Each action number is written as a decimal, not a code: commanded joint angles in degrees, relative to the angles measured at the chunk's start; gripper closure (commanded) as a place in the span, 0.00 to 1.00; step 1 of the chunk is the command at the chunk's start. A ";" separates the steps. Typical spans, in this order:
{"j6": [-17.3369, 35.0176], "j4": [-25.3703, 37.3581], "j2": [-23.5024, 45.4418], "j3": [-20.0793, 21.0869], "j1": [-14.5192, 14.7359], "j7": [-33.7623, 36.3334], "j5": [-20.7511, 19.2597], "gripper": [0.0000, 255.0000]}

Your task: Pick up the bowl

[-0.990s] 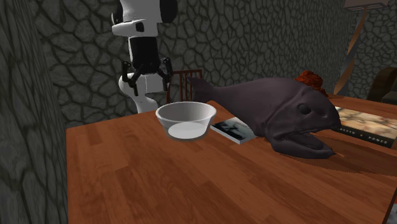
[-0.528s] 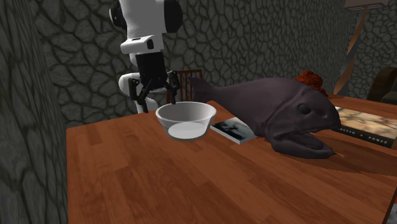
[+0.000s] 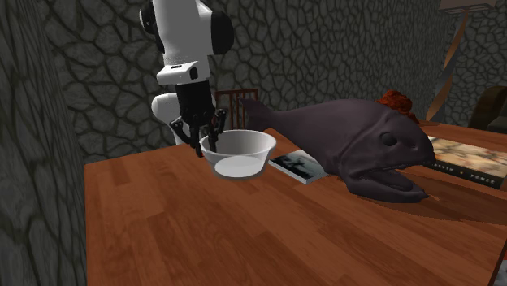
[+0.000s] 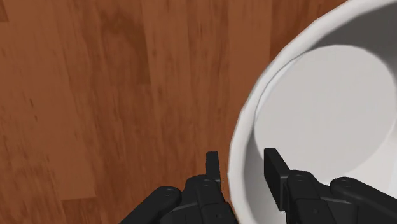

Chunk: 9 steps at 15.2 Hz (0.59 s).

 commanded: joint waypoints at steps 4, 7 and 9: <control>0.08 -0.05 0.02 0.00 0.00 -0.01 0.00 1.00; 0.07 -0.03 0.03 0.00 0.00 -0.01 0.01 1.00; -0.74 0.64 -0.11 -0.02 -0.03 0.03 -0.05 1.00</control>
